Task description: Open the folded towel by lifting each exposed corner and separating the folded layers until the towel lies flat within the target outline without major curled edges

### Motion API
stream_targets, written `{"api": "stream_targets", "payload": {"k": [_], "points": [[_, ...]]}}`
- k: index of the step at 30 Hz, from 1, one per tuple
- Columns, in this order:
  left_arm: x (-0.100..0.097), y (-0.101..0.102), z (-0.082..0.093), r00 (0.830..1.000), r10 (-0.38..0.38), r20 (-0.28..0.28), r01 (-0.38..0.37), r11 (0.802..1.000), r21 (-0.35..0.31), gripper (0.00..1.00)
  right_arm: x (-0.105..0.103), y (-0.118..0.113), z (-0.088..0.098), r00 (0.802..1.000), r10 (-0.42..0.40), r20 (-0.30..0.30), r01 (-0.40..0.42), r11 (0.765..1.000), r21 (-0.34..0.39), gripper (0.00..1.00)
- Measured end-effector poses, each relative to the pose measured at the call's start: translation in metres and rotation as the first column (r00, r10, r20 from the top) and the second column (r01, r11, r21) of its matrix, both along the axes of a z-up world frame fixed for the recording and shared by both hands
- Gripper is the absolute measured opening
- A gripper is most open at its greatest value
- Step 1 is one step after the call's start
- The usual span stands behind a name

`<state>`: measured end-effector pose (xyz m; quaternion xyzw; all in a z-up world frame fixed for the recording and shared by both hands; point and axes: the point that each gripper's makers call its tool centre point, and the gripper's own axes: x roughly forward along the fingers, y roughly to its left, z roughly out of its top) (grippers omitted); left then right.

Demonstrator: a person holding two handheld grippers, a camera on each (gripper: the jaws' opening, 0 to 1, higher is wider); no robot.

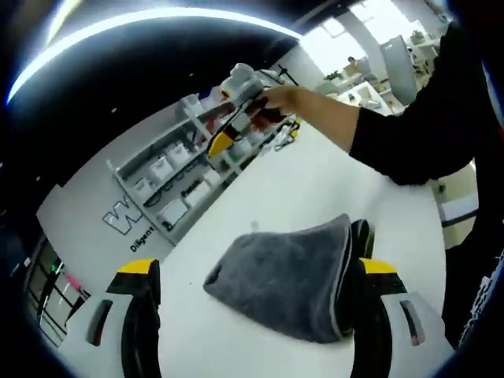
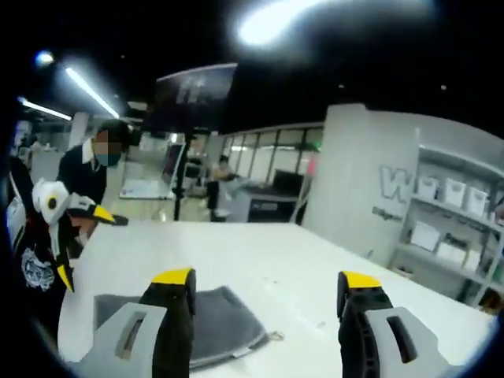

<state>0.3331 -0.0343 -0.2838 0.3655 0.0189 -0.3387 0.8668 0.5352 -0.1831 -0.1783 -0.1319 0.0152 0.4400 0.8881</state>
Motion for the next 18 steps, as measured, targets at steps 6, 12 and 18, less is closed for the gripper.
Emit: {"api": "stream_targets", "payload": {"k": [6,12,18], "points": [[-0.001,-0.005,-0.007,1.0,-0.005,0.009,0.005,0.999,0.052,1.0,0.005,-0.003,0.009,0.999,-0.046,0.012,0.046,0.999,0.026,0.73],[0.006,-0.007,-0.006,0.999,0.006,0.048,-0.01,0.996,0.083,1.0,0.005,-0.001,0.006,0.999,-0.041,0.016,0.04,0.999,0.015,0.77],[0.0,-0.018,-0.013,0.999,-0.015,0.048,0.01,0.994,0.111,1.0,0.01,0.001,0.004,0.999,-0.047,0.009,0.047,0.998,0.034,0.75]]}}
